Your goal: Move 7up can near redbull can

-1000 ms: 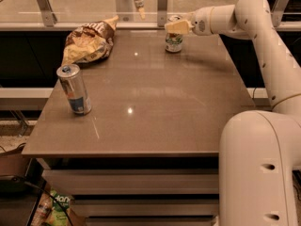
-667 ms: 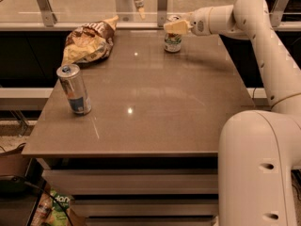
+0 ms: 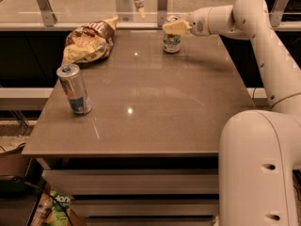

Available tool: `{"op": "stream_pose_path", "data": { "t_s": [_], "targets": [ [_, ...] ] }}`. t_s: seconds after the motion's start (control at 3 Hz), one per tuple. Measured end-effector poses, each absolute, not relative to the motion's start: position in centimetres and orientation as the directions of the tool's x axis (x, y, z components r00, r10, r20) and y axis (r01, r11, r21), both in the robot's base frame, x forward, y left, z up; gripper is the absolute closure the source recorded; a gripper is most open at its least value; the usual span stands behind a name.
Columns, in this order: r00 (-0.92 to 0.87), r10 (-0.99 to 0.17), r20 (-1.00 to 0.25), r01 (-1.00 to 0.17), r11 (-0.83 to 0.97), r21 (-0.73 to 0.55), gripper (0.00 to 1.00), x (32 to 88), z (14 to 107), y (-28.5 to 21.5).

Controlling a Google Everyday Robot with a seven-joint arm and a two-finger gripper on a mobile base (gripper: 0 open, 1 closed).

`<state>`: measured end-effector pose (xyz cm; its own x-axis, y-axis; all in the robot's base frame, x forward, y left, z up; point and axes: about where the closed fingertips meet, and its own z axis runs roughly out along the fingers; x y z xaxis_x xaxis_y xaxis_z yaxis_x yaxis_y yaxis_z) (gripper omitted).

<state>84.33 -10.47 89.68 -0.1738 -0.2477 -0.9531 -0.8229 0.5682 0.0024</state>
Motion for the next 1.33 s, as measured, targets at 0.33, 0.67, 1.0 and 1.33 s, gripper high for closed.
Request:
{"op": "stream_pose_path", "data": {
  "t_s": [0.33,0.67,1.0,1.33],
  "targets": [
    [-0.18,-0.264,-0.948,-0.841,0.54,0.009,1.0,82.8,90.2,-9.9],
    [-0.189,-0.288,-0.939,-0.852,0.524,0.01,1.0,80.8,91.1,-9.0],
    [-0.187,-0.313,-0.931,-0.857,0.516,-0.001,1.0,78.7,92.0,-7.7],
    [-0.173,-0.331,-0.928,-0.857,0.514,-0.024,1.0,76.3,92.8,-6.0]
  ]
}}
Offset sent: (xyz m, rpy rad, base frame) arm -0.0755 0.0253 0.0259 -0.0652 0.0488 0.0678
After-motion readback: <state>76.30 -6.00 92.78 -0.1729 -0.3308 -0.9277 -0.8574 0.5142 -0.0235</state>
